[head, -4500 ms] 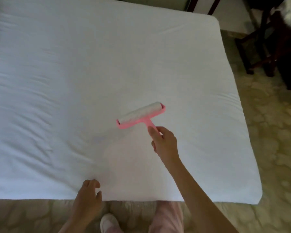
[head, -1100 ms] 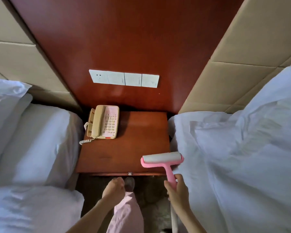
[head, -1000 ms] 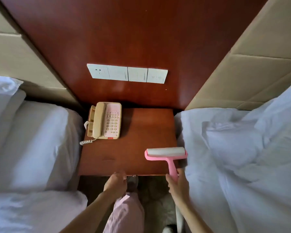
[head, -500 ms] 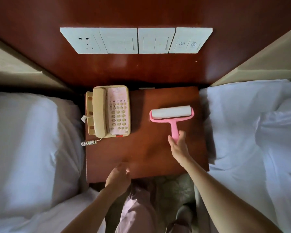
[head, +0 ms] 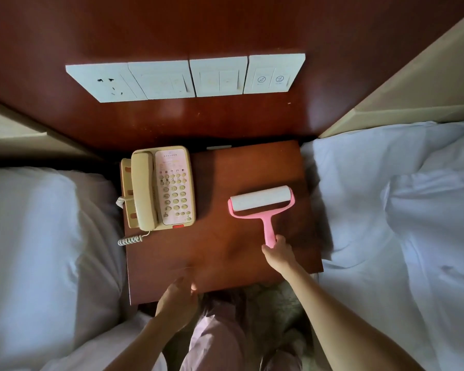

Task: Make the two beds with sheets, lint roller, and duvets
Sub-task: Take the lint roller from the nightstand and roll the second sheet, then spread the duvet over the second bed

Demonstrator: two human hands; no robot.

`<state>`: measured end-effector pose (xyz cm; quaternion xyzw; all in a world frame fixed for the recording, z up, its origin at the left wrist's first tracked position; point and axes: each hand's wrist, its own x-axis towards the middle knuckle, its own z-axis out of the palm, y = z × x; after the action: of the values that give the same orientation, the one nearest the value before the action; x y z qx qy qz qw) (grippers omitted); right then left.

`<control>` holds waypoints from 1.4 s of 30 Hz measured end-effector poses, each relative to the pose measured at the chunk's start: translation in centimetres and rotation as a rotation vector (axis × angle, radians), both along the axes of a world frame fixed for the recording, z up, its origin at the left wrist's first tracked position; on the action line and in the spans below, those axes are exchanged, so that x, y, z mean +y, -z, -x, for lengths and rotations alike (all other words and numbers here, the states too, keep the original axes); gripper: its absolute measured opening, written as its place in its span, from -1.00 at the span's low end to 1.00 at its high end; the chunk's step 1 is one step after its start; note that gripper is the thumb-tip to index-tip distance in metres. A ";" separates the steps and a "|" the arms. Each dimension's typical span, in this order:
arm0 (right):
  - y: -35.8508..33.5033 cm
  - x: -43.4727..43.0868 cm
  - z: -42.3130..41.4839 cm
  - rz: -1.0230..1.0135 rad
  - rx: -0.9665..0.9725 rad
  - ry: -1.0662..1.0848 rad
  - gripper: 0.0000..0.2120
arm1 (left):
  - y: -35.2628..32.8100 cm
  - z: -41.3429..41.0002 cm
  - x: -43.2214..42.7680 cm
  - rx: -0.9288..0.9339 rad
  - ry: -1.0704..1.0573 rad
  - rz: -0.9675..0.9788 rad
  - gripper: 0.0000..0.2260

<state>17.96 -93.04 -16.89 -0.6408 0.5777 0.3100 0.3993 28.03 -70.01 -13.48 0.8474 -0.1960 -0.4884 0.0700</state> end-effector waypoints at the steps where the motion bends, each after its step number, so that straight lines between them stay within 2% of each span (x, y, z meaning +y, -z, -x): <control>1: -0.5 -0.1 0.3 0.000 -0.005 0.004 -0.46 | -0.4 0.2 -0.4 -0.005 0.003 0.007 -0.75; 8: -6.8 -1.0 5.2 0.077 -0.166 0.059 -0.61 | -5.3 2.5 -4.0 -0.052 0.166 0.039 -0.75; 11: -10.7 -2.1 9.9 0.223 -0.247 0.069 -0.61 | -7.0 4.4 -6.6 -0.097 0.202 0.023 -0.76; 16: -17.4 -6.4 21.6 0.483 -0.324 0.013 -0.59 | -3.0 8.3 -13.3 -0.192 0.340 0.080 -0.74; 18: -20.3 -8.8 27.2 0.558 -0.350 0.064 -0.64 | -7.3 12.3 -18.3 -0.234 0.407 0.177 -0.88; 21: -24.2 -11.4 35.7 0.594 -0.419 0.070 -0.72 | -17.5 20.5 -24.6 -0.237 0.508 0.329 -0.83; 27: -30.6 -15.0 49.6 0.633 -0.496 0.278 -0.78 | -24.7 31.6 -33.1 -0.258 0.549 0.484 -0.78; 33: -32.6 -18.1 54.9 0.624 -0.433 0.489 -0.80 | -29.7 34.8 -39.4 -0.325 0.614 0.643 -0.76; 36: -32.4 -20.1 56.1 0.654 -0.396 0.738 -0.74 | -31.7 34.4 -43.8 -0.390 0.593 0.721 -0.74; 39: -31.1 -21.2 57.2 0.639 -0.430 1.190 -0.51 | -33.7 34.1 -48.6 -0.474 0.577 0.822 -0.63; 42: -30.1 -20.9 56.6 0.396 -0.505 1.688 -0.24 | -35.7 33.9 -53.8 -0.561 0.672 0.853 -0.47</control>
<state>-38.60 -113.95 13.25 -0.1099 0.7937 -0.3413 0.4914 -5.90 -123.83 22.19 0.7329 -0.6418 -0.1203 0.1909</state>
